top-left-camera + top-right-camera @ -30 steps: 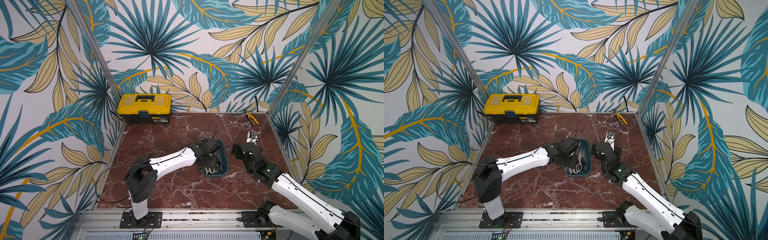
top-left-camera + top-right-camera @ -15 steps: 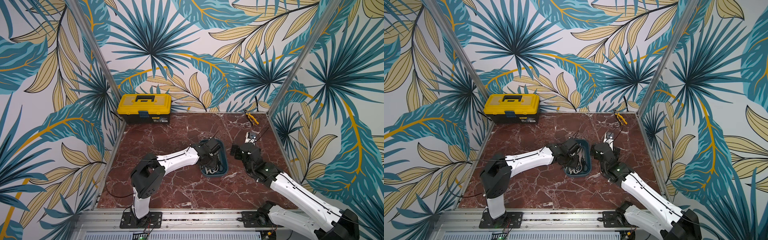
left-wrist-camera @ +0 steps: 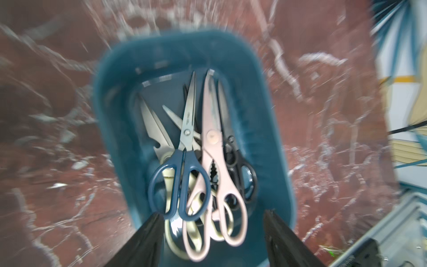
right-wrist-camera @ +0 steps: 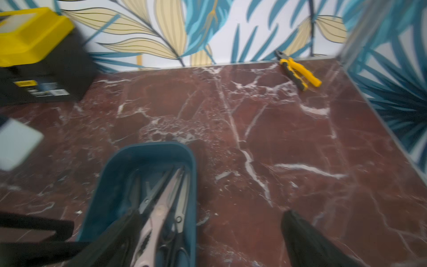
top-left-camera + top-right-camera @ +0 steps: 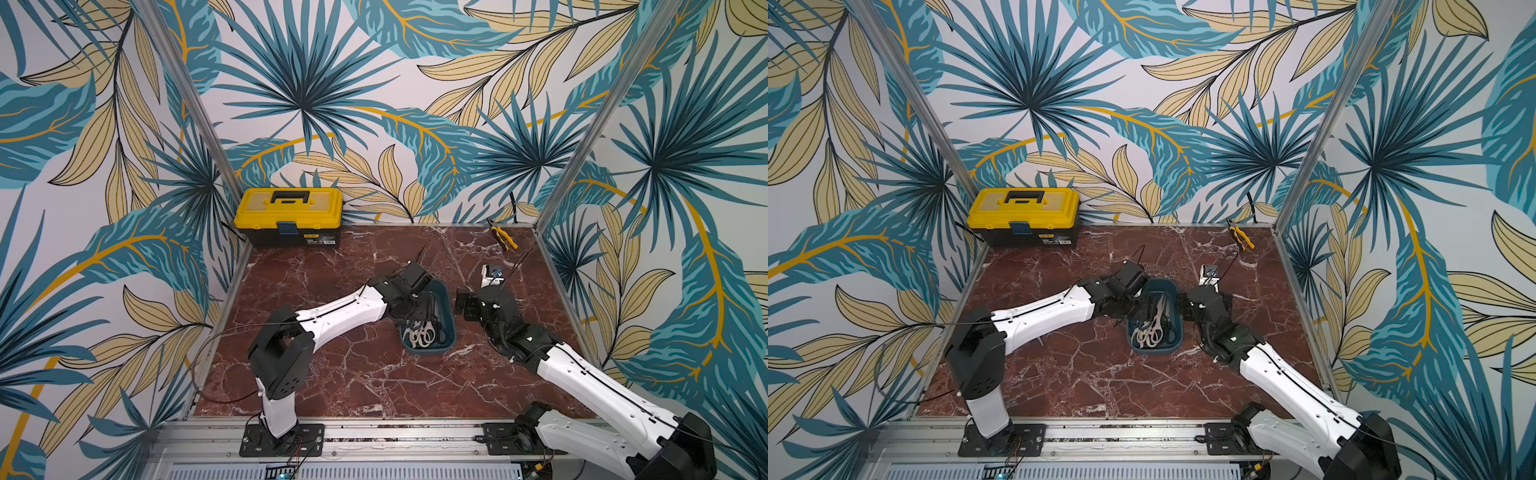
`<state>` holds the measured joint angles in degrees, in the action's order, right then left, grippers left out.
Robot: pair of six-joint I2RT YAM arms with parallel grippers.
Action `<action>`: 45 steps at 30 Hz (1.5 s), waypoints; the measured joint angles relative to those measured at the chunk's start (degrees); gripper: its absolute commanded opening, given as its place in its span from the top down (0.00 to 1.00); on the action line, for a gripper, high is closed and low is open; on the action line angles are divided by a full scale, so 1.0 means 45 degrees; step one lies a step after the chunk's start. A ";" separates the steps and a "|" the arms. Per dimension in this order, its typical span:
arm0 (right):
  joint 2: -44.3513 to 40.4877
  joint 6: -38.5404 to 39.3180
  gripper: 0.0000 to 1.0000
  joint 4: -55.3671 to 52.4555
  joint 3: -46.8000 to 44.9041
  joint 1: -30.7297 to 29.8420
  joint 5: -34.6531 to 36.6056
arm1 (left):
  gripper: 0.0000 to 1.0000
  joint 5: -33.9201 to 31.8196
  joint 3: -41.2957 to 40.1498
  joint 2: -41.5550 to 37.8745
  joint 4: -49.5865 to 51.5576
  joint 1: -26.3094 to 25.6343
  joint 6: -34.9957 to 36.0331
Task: Put the scissors into the storage box
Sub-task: Place the scissors in the storage box, then pick up the scissors from the center of the board.
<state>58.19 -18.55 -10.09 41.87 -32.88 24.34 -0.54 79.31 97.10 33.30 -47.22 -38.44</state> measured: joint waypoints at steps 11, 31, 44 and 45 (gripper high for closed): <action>0.0379 0.4031 0.00 0.2200 -0.0617 -0.2759 -0.4619 | 0.28 -0.2244 -0.4362 -0.5863 -0.0029 0.6324 0.0792; 0.3604 0.5945 0.01 0.1885 0.1044 -0.5265 -0.3803 | 0.46 -0.0287 -0.5527 -0.2118 0.0879 1.1098 0.2399; 0.3599 0.5926 0.01 0.1593 0.1044 -0.5299 -0.3162 | 0.54 -0.0500 -0.5265 -0.0850 0.0602 1.1098 0.2492; 0.3599 0.5897 0.01 0.1593 0.1044 -0.5299 -0.3157 | 0.55 -0.0515 -0.5231 -0.0729 0.0554 1.1098 0.2501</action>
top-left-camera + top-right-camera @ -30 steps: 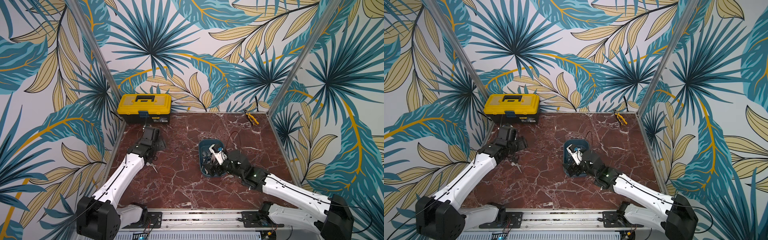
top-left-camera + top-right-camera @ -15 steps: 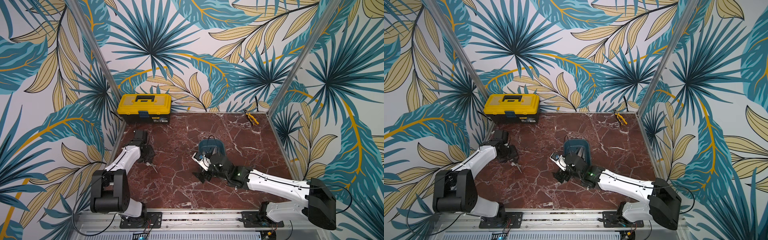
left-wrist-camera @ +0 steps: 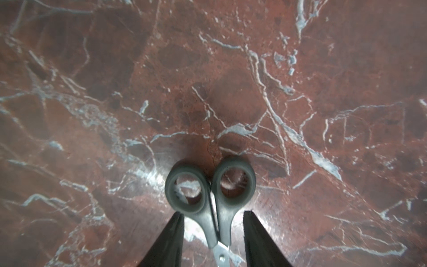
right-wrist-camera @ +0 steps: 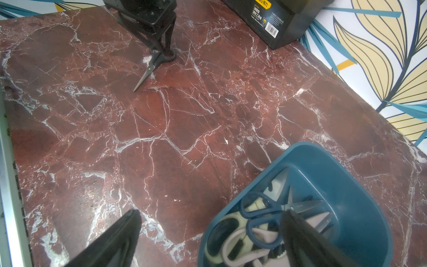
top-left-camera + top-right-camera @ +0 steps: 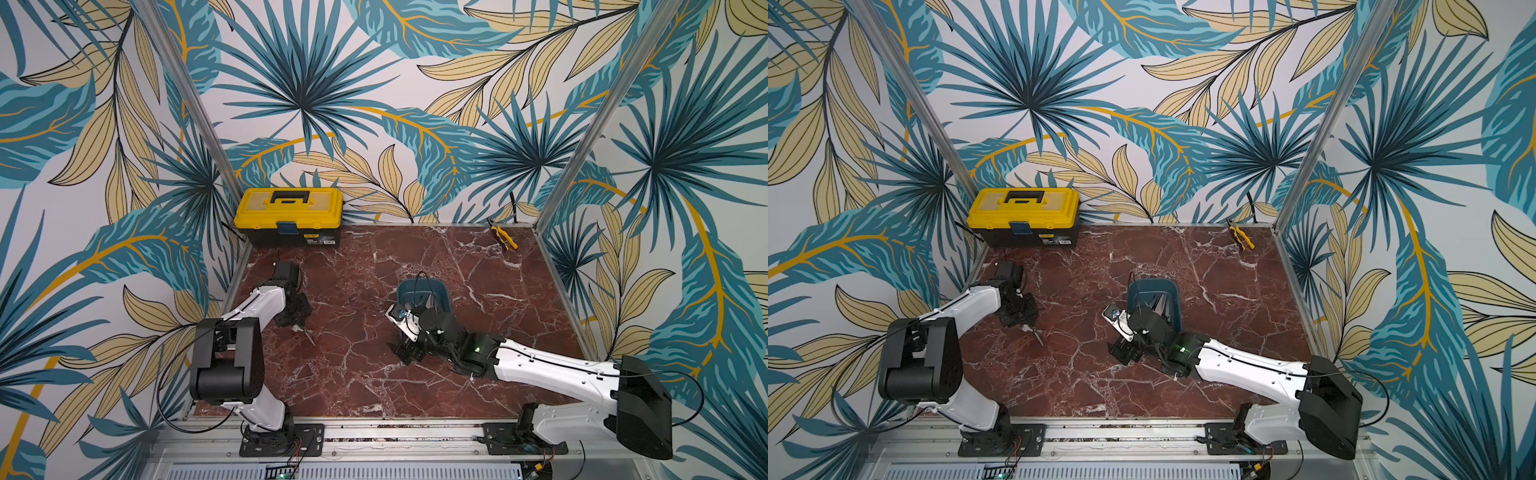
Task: Put the scissors into the storage box
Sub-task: Pick up the scissors from the center of the board.
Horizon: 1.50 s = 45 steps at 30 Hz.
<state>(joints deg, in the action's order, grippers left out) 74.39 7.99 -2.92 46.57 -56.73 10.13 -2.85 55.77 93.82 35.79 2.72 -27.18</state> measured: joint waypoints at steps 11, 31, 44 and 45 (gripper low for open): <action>0.0170 -0.0112 0.01 -0.0053 0.0107 -0.0049 0.0136 | 0.74 -0.0175 0.0364 0.0962 -0.0350 0.0000 0.0316; 0.0223 -0.0097 0.00 -0.0335 0.0107 -0.0049 0.1452 | 1.00 -0.0155 0.0879 0.1457 -0.0442 0.0000 0.0850; -0.0646 -0.1477 0.00 -0.0495 0.0107 0.0933 0.4454 | 1.00 0.0073 0.1175 -0.0092 0.0165 -0.2613 0.0408; -0.0981 -0.1802 0.00 -0.0578 0.0107 0.1263 0.4663 | 1.00 0.0024 0.1399 -0.0423 0.0325 -0.3113 0.0262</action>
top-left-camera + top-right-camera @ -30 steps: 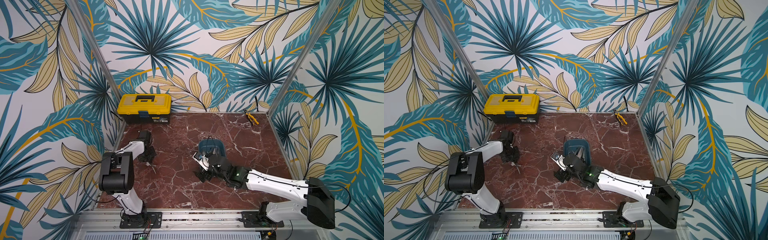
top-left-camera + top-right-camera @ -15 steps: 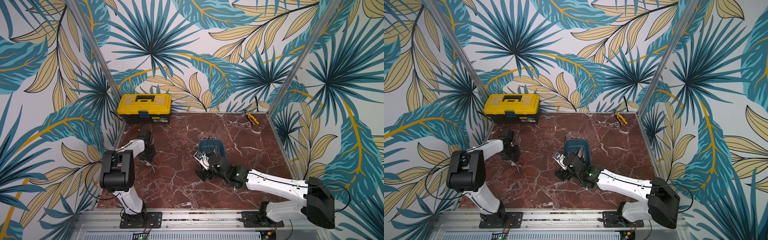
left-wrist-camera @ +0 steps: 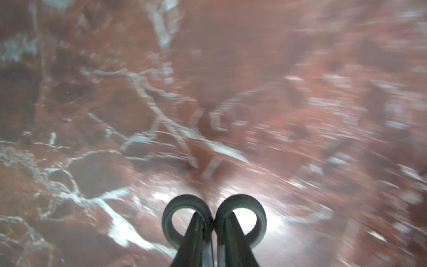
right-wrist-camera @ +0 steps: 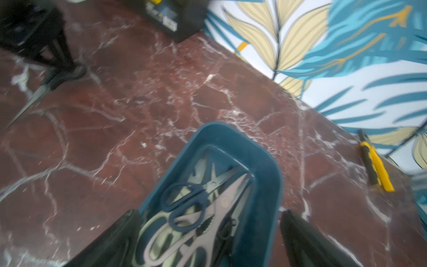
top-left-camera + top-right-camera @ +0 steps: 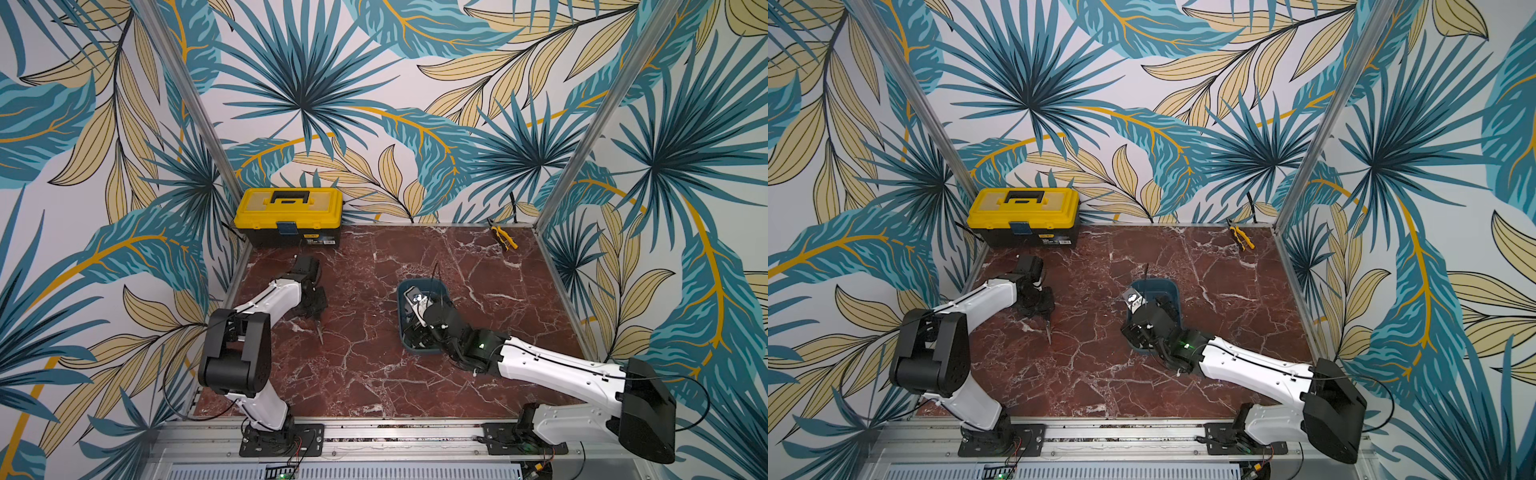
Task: Put the scissors into the storage box
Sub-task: Pick up the scissors from the center of the board, then place the scissors in the storage box.
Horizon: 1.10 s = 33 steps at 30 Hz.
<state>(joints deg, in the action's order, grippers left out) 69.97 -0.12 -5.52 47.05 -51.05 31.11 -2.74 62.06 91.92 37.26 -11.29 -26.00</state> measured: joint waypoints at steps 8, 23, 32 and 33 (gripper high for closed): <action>-0.1928 -0.2016 0.00 -0.0593 -0.0243 0.2011 0.1355 | 1.00 -0.0282 0.2798 -0.0617 0.0350 -0.4337 -0.1273; -0.2948 -0.3254 0.00 -0.1132 -0.1341 0.2074 0.2982 | 1.00 0.1010 0.7616 0.5892 0.0170 -0.7383 -0.2132; -0.2885 -0.3254 0.00 -0.1122 -0.1447 0.2089 0.3138 | 0.63 0.1151 0.9126 0.7057 0.0525 -0.7266 -0.2103; -0.2812 -0.3259 0.00 -0.1117 -0.1452 0.2098 0.3172 | 0.49 0.1151 0.9326 0.7116 0.0573 -0.7266 -0.2084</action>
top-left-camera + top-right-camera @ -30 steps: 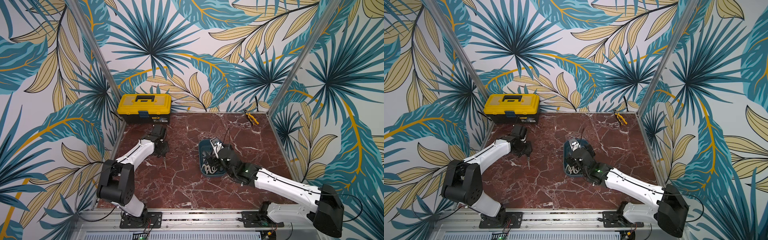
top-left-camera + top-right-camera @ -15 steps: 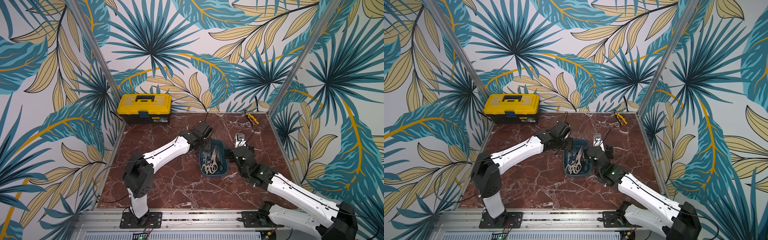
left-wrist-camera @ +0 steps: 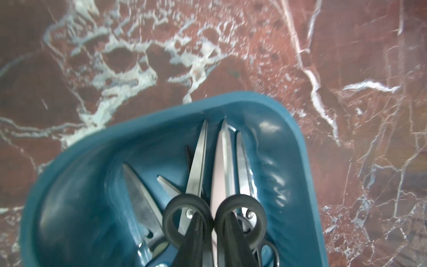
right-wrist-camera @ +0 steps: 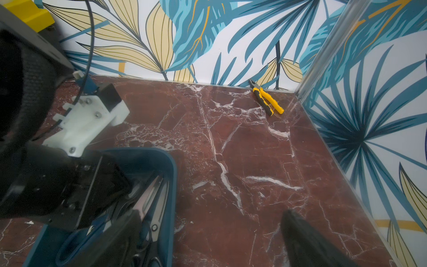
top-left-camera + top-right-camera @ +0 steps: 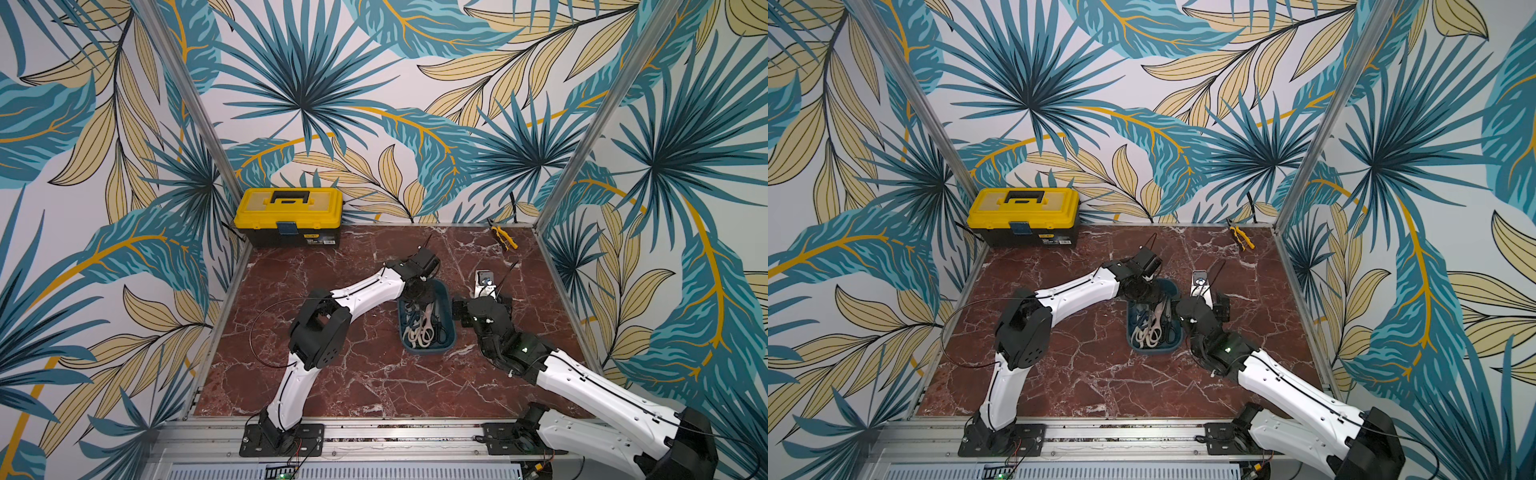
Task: Put the scissors into the storage box
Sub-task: Place the scissors in the storage box.
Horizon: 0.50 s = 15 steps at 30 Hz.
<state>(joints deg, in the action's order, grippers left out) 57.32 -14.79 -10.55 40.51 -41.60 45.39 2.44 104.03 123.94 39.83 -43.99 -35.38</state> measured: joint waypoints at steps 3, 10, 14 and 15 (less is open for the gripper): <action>0.0223 -0.0005 0.00 0.0000 -0.0010 0.0019 0.0165 | 0.35 -0.0024 0.0520 0.0087 0.0097 0.0000 0.0015; 0.0253 0.0010 0.00 0.0024 -0.0039 0.0267 0.0539 | 0.32 -0.0053 0.0884 -0.0359 0.0544 0.0141 0.0155; 0.0189 0.0330 0.01 0.0301 -0.0044 0.0583 0.0758 | 0.29 -0.0597 -0.1239 -0.2817 -0.0136 0.0316 0.0525; 0.0185 0.0461 0.00 0.0466 -0.0058 0.0685 0.0835 | 0.28 -0.1005 -0.2059 -0.3852 -0.0345 0.0374 0.0583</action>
<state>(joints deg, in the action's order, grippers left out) 58.15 -12.71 -8.45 40.25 -38.52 49.15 -2.09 94.76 106.61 38.28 -42.30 -32.75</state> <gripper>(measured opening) 0.995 0.706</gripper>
